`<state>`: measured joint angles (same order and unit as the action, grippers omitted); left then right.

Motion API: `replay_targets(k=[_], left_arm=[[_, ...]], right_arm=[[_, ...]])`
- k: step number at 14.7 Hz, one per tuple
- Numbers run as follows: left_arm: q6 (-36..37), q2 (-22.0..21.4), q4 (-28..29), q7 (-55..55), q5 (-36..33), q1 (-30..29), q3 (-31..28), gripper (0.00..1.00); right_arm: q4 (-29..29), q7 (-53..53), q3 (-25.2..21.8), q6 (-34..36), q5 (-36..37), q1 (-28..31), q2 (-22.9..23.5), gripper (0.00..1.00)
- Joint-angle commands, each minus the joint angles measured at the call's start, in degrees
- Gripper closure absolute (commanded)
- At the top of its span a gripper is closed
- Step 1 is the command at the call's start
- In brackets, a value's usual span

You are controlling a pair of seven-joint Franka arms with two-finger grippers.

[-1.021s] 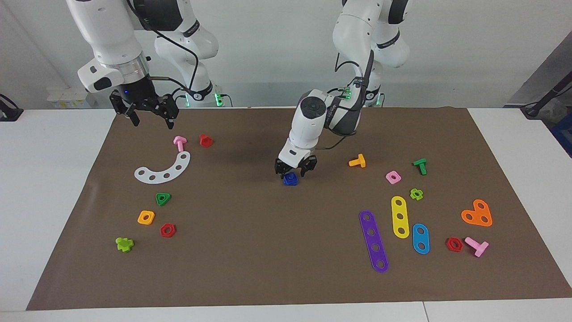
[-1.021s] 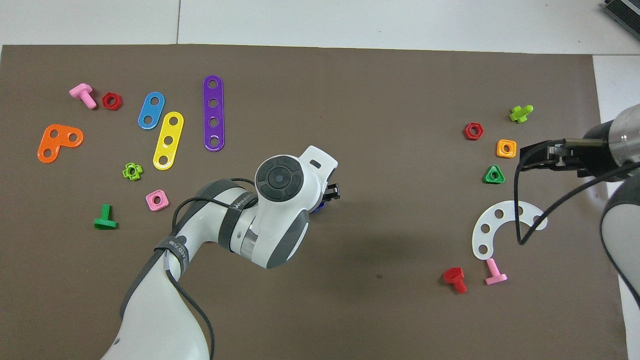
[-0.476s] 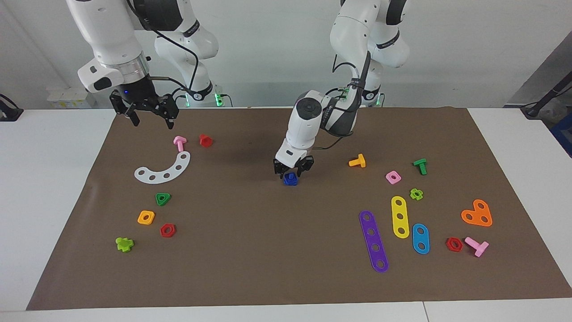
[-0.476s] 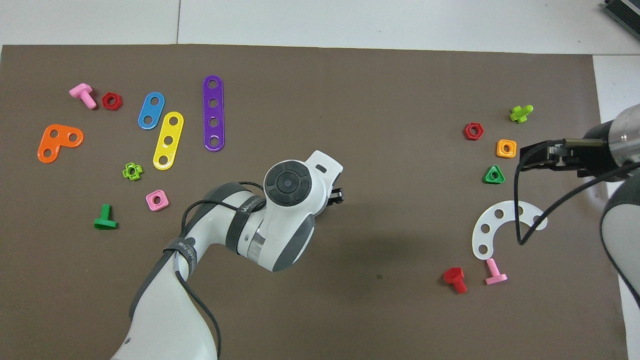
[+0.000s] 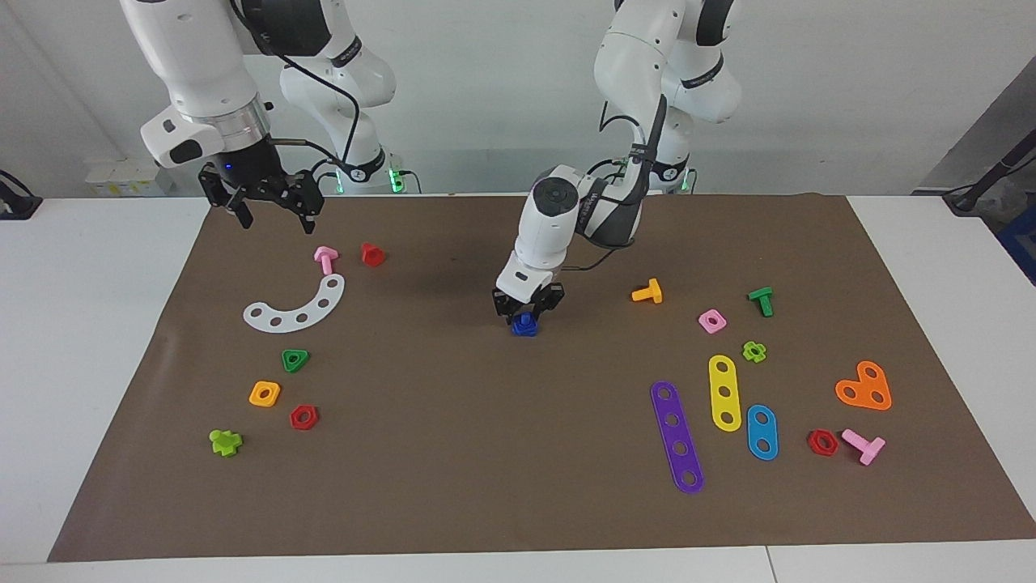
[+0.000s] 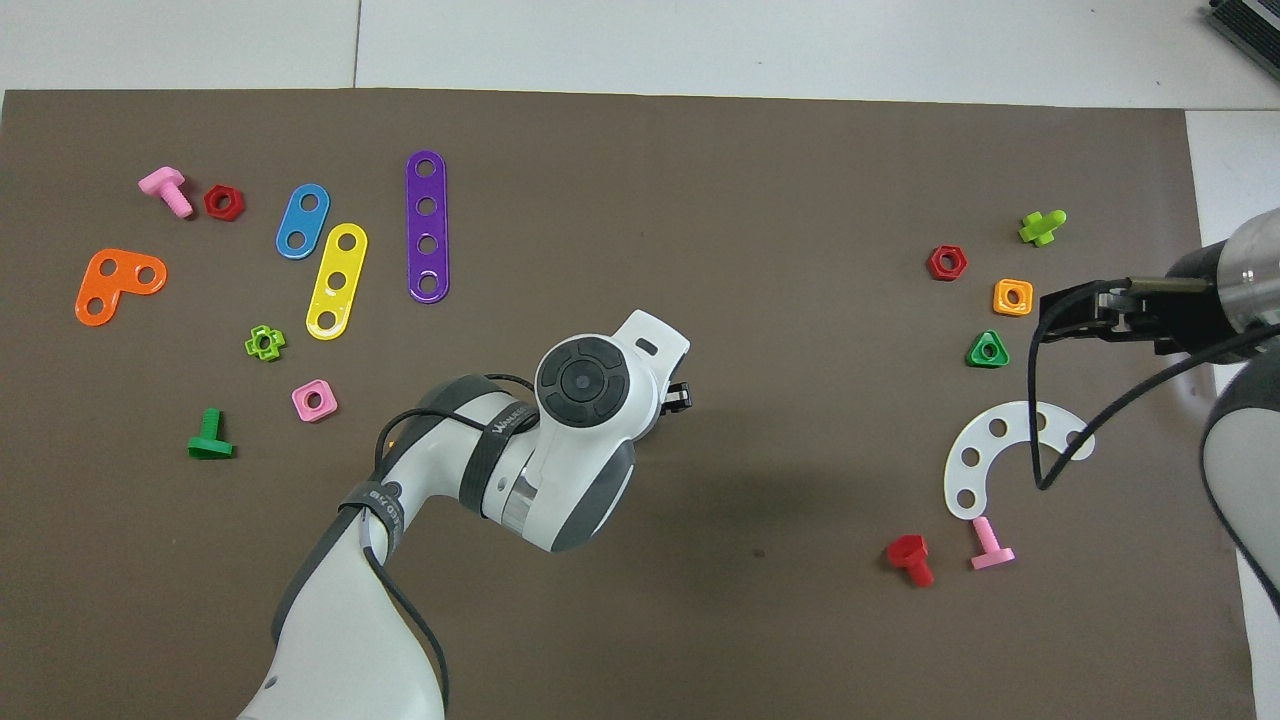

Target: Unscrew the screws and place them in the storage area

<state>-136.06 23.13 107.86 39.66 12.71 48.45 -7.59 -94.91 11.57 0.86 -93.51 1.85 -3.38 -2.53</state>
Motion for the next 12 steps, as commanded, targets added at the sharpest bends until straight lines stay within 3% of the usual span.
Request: replay_targets(k=[1,2,5,8,12], left_arm=[[-1.40,-0.28,0.78,0.42,0.83,1.21,-1.29,0.64],[-1.05,-0.28,0.43,0.51,0.83,1.03,-1.29,0.68],[-0.43,-0.19,-0.89,0.51,1.00,0.42,-1.29,0.94],[2.72,0.25,-3.61,0.60,1.09,0.15,-1.64,0.98],[12.90,3.14,-14.57,2.53,1.18,-2.03,-1.91,0.98]], right_arm=[[-0.54,-1.63,0.11,0.52,-1.32,0.66,-0.81,0.00],[-0.54,-1.72,0.11,0.52,-1.32,0.66,-0.81,0.00],[-0.54,-1.63,0.11,0.61,-1.32,0.66,-0.81,0.00],[-0.45,-1.54,0.11,0.52,-1.32,0.66,-0.81,0.00],[-0.45,-1.11,0.02,0.17,-1.23,0.66,-0.81,0.00]])
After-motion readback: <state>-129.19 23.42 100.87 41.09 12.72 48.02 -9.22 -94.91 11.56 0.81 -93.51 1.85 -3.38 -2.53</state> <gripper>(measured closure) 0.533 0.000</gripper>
